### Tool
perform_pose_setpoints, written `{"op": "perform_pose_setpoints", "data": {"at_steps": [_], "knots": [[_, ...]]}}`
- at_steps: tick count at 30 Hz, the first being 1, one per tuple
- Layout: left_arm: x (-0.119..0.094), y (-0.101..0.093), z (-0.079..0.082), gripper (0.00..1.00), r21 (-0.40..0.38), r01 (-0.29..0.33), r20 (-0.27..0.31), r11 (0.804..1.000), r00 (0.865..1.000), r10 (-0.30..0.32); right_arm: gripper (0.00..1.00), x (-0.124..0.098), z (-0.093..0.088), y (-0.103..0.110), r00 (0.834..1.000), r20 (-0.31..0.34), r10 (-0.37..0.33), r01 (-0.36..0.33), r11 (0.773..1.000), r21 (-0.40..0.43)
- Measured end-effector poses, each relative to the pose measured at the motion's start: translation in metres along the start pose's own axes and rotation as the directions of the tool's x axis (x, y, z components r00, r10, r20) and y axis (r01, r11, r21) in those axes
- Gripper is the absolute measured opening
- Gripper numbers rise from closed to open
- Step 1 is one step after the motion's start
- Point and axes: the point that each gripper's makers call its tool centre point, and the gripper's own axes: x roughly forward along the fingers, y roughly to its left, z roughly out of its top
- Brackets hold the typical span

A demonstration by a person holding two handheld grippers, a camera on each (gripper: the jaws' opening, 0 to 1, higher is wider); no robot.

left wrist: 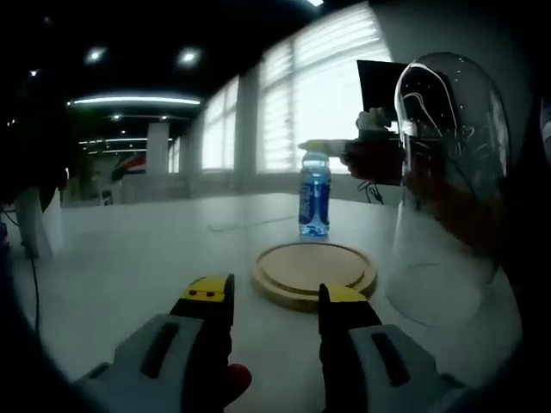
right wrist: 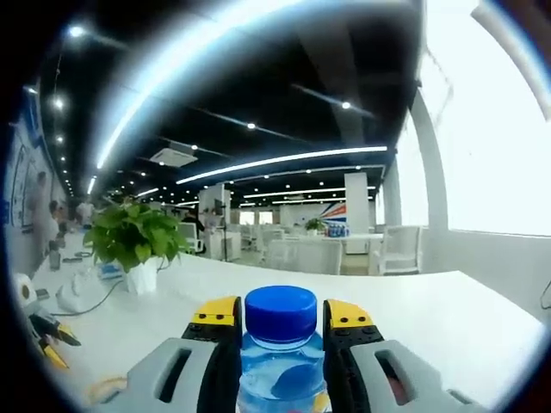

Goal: Open the cover put in the Mizone put the cover back on

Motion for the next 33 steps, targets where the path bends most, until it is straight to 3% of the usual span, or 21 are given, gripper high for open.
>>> {"op": "perform_pose_setpoints", "data": {"at_steps": [22, 26, 33], "knots": [[-0.001, 0.002, 0.002, 0.31, -0.004, -0.007, 0.006, 1.0, 1.0, 0.007, 0.28, 0.004, 0.003, 0.003, 0.999, 0.018, 0.031, -0.032, 0.999, 0.037], [0.0, 0.002, 0.001, 0.31, -0.004, -0.005, 0.0, 1.0, 1.0, 0.005, 0.25, -0.001, 0.006, 0.011, 0.998, 0.023, 0.052, -0.052, 0.998, -0.032], [0.0, 0.001, -0.001, 0.31, -0.004, -0.004, -0.008, 1.0, 1.0, 0.004, 0.24, -0.005, 0.005, 0.013, 0.998, 0.019, 0.055, -0.055, 0.998, -0.02]]}}
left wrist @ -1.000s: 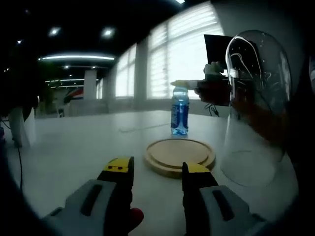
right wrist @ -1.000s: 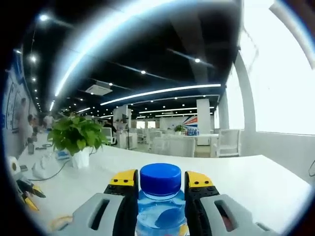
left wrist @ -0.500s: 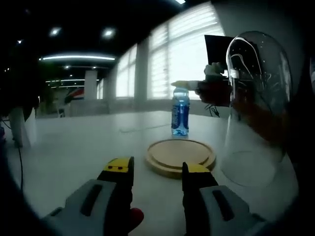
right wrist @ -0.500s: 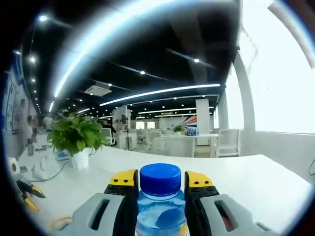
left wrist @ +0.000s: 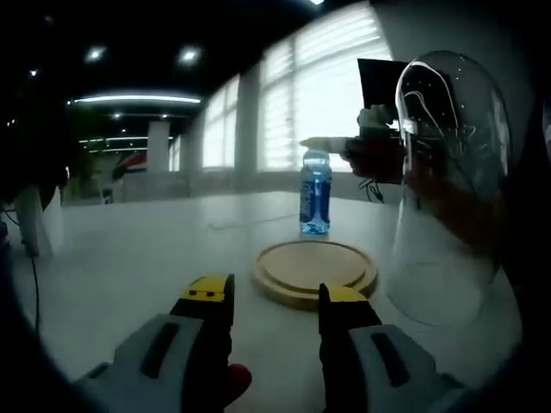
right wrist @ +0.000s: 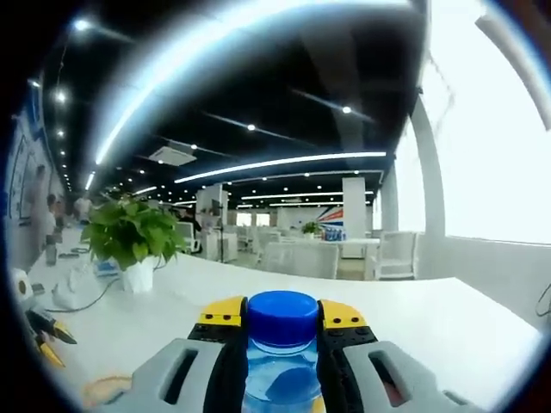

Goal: Open the cover put in the Mizone put the cover back on

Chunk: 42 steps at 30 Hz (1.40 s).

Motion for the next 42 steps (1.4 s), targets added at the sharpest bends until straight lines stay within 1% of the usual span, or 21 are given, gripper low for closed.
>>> {"op": "perform_pose_setpoints", "data": {"at_steps": [8, 11, 17, 24, 25, 39, 42], "knots": [[-0.0004, 0.0008, 0.0007, 0.31, 0.003, -0.004, 0.001, 1.0, 1.0, 0.004, 0.25, -0.0001, -0.0005, 0.0043, 1.0, 0.002, -0.001, 0.001, 1.0, 0.004], [-0.0005, 0.0007, 0.0011, 0.31, -0.003, -0.003, 0.003, 1.0, 1.0, 0.003, 0.25, 0.0008, 0.0007, 0.0021, 1.0, 0.004, 0.006, -0.006, 1.0, 0.002], [-0.0004, 0.0007, 0.0014, 0.31, -0.001, -0.003, 0.003, 1.0, 1.0, 0.003, 0.25, 0.0021, 0.0005, 0.0055, 1.0, 0.007, 0.025, -0.025, 1.0, 0.003], [-0.0002, 0.0002, 0.0009, 0.31, -0.003, -0.001, 0.0, 1.0, 1.0, 0.001, 0.25, 0.0021, 0.0006, -0.0003, 0.999, 0.01, 0.034, -0.034, 0.999, 0.002], [-0.0002, 0.0001, 0.0009, 0.31, -0.004, -0.001, 0.0, 1.0, 1.0, 0.001, 0.25, 0.0038, 0.0007, 0.003, 0.999, 0.013, 0.041, -0.041, 0.999, 0.002], [-0.0004, -0.0004, 0.0012, 0.31, -0.003, 0.0, 0.002, 1.0, 1.0, 0.0, 0.25, 0.0017, 0.0013, 0.006, 0.999, 0.013, 0.043, -0.043, 0.999, -0.001], [-0.0004, -0.001, 0.001, 0.31, -0.004, 0.001, 0.002, 1.0, 1.0, -0.001, 0.25, 0.001, 0.0019, 0.0076, 0.999, 0.016, 0.044, -0.044, 0.999, 0.01]]}}
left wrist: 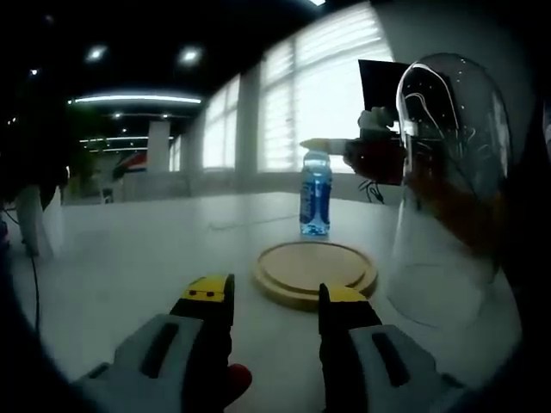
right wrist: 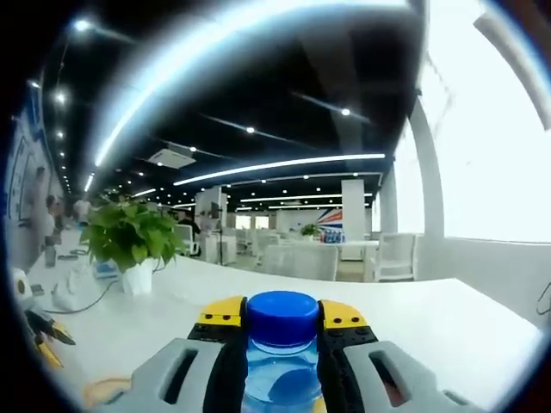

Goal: Open the cover put in the Mizone put the cover back on

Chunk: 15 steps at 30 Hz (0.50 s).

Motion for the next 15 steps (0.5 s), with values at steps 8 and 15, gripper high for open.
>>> {"op": "perform_pose_setpoints", "data": {"at_steps": [8, 15], "knots": [[0.0007, -0.0005, -0.0021, 0.31, -0.002, 0.003, -0.007, 1.0, 1.0, -0.003, 0.25, 0.0032, -0.0003, -0.0079, 1.0, 0.002, 0.003, -0.003, 1.0, -0.005], [0.0011, -0.0007, -0.0032, 0.31, -0.002, 0.003, -0.01, 1.0, 1.0, -0.003, 0.25, 0.0035, -0.0002, -0.007, 1.0, -0.002, 0.01, -0.01, 1.0, -0.003]]}}
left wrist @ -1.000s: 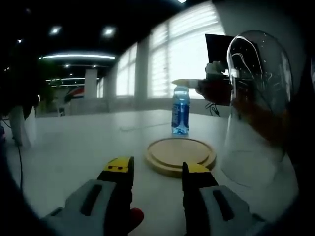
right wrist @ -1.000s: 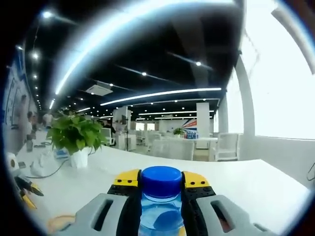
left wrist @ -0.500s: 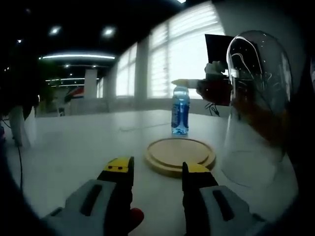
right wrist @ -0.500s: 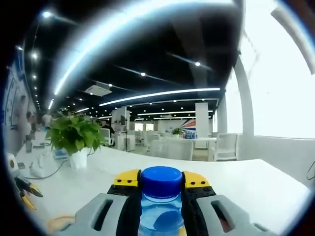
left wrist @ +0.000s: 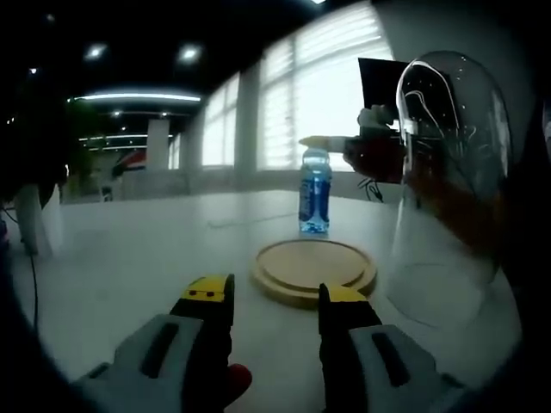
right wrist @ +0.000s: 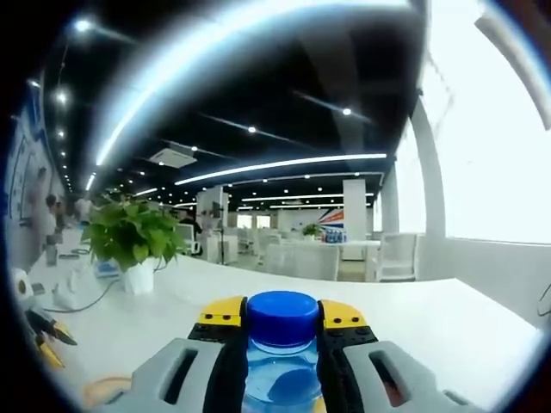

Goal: Open the cover put in the Mizone put the cover back on

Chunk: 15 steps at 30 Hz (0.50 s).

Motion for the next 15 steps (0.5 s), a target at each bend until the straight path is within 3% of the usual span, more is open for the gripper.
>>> {"op": "perform_pose_setpoints", "data": {"at_steps": [4, 15], "knots": [[0.0, 0.0, 0.0, 0.31, 0.002, -0.001, 0.0, 1.0, 1.0, 0.001, 0.25, -0.003, -0.001, 0.01, 1.0, -0.003, 0.011, -0.011, 1.0, -0.002], [-0.001, 0.003, 0.002, 0.31, 0.0, -0.008, 0.009, 1.0, 1.0, 0.008, 0.24, -0.003, -0.002, 0.003, 1.0, -0.003, 0.002, -0.002, 1.0, -0.017]]}}
